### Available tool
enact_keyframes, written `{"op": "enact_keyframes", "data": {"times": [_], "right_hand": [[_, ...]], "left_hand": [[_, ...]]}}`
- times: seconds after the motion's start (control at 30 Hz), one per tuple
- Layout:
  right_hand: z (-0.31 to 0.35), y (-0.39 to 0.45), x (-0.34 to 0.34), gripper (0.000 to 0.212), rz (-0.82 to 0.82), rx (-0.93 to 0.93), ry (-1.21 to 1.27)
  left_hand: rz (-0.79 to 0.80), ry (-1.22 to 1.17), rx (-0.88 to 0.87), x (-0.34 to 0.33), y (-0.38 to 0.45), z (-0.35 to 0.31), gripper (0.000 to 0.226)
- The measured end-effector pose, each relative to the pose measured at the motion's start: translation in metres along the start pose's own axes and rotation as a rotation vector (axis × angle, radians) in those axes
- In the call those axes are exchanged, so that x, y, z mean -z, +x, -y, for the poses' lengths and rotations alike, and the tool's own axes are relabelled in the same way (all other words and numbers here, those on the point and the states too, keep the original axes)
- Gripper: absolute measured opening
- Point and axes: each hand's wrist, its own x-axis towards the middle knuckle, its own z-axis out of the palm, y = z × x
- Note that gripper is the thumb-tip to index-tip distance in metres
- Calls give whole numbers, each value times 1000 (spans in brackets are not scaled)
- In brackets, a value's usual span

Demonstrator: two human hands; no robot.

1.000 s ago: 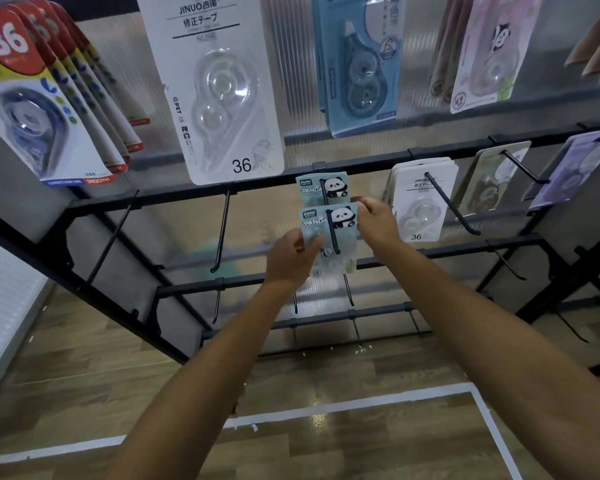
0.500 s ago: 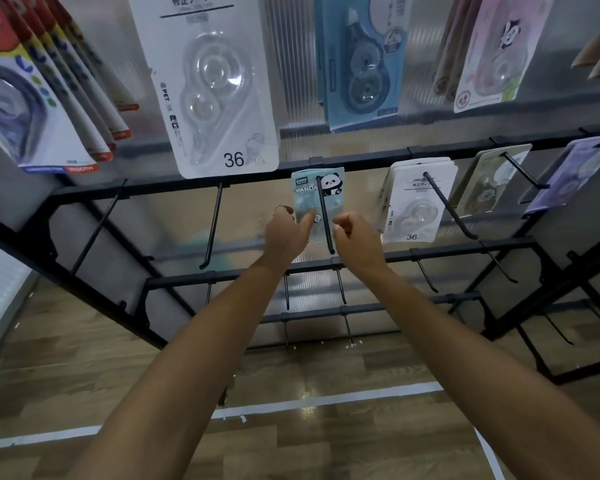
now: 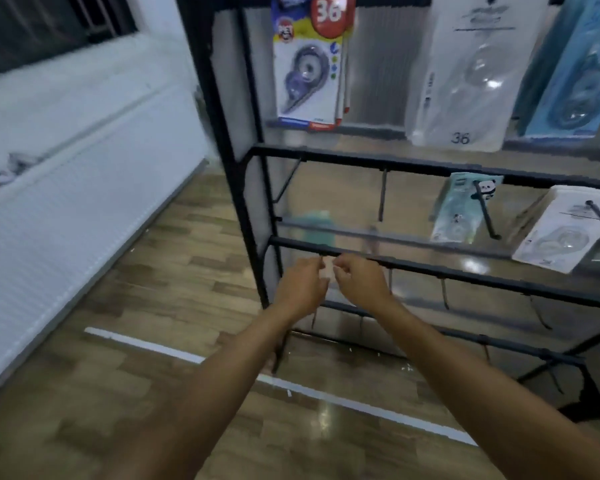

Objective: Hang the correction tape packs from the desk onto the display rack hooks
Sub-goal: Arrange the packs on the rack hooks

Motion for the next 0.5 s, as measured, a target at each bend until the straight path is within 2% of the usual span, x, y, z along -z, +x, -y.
{"op": "enact_keyframes", "data": {"times": [0.1,0.3,0.5], "right_hand": [[77,-14,-58,23,106,162,-34],[231,-66,-186,28,277,405,35],[377,-137,-310,29,490,574,69]], "left_hand": [[-63,53,35,52,-57,70,30],[-160,118,185,142,-190,212,39],[-315,113,522,209,-333,338,35]]}}
